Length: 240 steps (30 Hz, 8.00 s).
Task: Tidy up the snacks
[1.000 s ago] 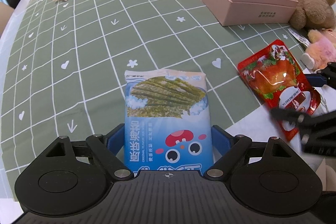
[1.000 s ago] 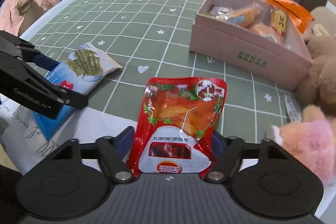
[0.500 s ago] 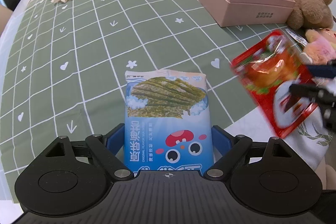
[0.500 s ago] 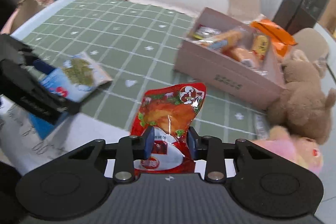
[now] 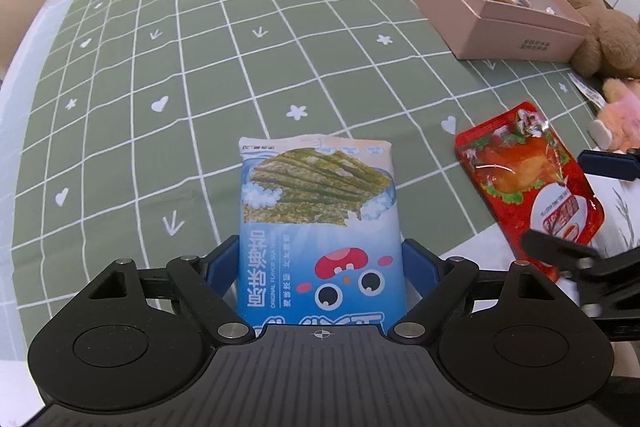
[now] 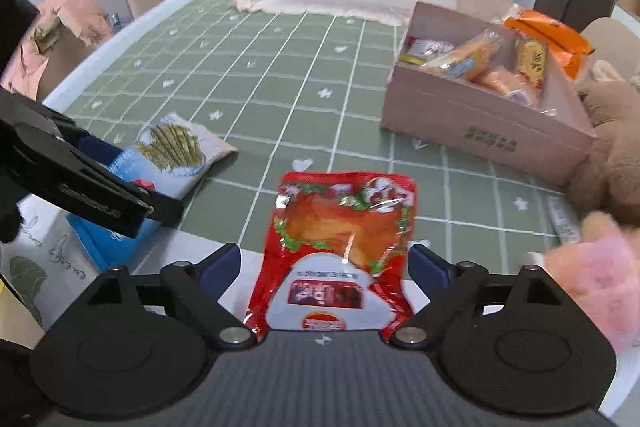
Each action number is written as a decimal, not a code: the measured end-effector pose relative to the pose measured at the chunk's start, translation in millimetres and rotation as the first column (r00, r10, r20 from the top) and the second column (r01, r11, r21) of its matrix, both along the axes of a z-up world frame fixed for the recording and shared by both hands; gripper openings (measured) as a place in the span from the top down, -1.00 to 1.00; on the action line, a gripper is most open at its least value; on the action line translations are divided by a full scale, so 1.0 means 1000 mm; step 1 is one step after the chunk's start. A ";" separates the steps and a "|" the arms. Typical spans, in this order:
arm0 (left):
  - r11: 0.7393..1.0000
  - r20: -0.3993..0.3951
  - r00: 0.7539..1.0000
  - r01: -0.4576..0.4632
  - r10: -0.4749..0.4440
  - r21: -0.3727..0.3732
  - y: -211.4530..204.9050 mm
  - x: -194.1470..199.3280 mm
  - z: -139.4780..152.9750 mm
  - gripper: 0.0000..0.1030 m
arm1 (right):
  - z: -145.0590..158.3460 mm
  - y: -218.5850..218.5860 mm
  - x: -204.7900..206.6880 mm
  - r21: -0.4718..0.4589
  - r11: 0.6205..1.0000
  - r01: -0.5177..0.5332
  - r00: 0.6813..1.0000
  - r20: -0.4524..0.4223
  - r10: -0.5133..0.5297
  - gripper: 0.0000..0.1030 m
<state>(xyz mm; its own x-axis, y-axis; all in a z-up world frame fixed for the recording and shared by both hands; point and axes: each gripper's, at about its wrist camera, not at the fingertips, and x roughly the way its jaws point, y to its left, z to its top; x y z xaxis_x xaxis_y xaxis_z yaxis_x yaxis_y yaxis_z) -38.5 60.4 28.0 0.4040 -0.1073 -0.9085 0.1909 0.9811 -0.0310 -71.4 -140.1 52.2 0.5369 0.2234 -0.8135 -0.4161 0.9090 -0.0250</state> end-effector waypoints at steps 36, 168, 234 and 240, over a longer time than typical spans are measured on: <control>0.999 0.001 0.999 -0.032 0.032 -0.041 0.003 -0.009 0.002 -0.71 | -0.003 -0.037 0.066 0.196 0.871 0.451 0.875 -0.291 -0.388 -0.84; 0.828 0.081 0.995 0.090 -0.055 -0.553 -0.093 0.050 0.054 0.43 | 0.048 -0.116 0.000 0.270 0.953 0.135 0.990 0.006 -0.142 0.03; 0.999 0.479 0.877 -0.011 0.033 -0.048 -0.088 0.048 -0.025 0.37 | -0.061 -0.054 0.086 0.144 0.923 0.357 0.897 0.222 -0.381 -1.00; 0.998 0.477 0.878 -0.008 0.034 -0.057 -0.087 0.048 -0.025 0.37 | -0.061 -0.055 0.085 0.144 0.923 0.357 0.897 0.222 -0.381 -1.00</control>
